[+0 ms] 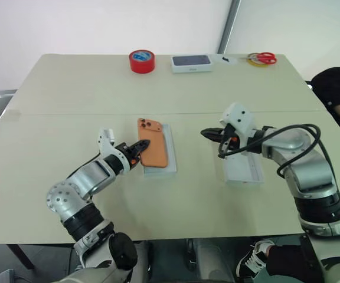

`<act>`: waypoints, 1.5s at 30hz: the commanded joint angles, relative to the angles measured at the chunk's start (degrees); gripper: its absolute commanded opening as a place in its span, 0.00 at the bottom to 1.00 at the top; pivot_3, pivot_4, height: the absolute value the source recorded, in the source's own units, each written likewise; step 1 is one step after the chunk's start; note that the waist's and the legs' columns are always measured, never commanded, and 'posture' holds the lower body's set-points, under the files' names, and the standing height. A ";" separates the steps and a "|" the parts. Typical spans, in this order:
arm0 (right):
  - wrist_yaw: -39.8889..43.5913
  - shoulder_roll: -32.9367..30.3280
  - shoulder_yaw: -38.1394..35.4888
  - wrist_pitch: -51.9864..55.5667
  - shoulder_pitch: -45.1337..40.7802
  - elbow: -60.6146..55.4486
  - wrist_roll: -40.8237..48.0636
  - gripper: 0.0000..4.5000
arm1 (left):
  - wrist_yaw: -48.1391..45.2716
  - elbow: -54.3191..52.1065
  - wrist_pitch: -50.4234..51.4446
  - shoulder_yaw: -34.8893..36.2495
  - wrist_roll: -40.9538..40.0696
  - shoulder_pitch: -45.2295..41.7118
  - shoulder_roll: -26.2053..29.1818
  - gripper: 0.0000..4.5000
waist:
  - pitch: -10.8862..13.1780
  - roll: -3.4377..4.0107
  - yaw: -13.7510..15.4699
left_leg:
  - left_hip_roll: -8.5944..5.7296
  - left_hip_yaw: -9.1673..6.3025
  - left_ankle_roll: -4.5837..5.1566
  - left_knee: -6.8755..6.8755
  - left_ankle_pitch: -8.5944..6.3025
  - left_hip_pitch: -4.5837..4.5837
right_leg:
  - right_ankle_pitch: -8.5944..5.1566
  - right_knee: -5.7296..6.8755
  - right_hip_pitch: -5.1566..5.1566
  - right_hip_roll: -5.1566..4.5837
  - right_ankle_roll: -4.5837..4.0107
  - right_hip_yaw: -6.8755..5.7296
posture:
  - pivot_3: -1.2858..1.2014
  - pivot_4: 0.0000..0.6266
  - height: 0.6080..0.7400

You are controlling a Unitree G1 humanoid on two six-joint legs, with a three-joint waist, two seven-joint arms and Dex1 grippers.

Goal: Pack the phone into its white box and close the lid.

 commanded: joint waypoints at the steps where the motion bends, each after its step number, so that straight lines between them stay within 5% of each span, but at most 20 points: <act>1: -0.40 -1.04 -0.98 -1.18 0.12 -1.10 1.08 0.00 | 0.00 0.19 -1.83 -3.34 -2.78 0.62 1.22 0.01 | 0.00 0.00 0.15 | 0.00 0.00 0.00 0.00 0.00 0.00 | 0.00 0.00 0.00 0.00 0.00 0.00 | 0.52 0.24 0.94; 24: -0.76 -0.99 0.58 -2.52 1.55 -1.42 1.10 0.00 | 1.17 3.21 -11.36 -15.70 -5.10 4.44 3.70 0.01 | 0.00 0.00 0.99 | 0.00 0.01 0.00 0.06 0.00 0.00 | -0.02 -0.01 0.02 -0.01 -0.04 0.04 | 0.52 0.24 0.94; 33: -1.06 -0.91 1.35 -2.51 1.45 -1.66 1.30 0.00 | 2.63 2.49 -13.39 -18.02 -9.68 5.35 6.21 0.97 | -0.01 0.01 1.00 | 0.02 0.01 0.01 0.07 0.01 0.03 | -0.02 0.00 0.05 -0.01 -0.04 0.04 | 0.52 0.24 0.94; 45: -0.99 -0.92 2.80 -2.87 0.43 -1.71 0.84 0.00 | 7.42 1.33 -18.04 -21.56 -27.39 5.47 20.62 0.99 | -0.01 0.02 0.98 | 0.04 -0.01 0.00 0.07 0.01 0.05 | -0.02 0.03 0.06 -0.03 -0.05 0.04 | 0.52 0.24 0.94</act>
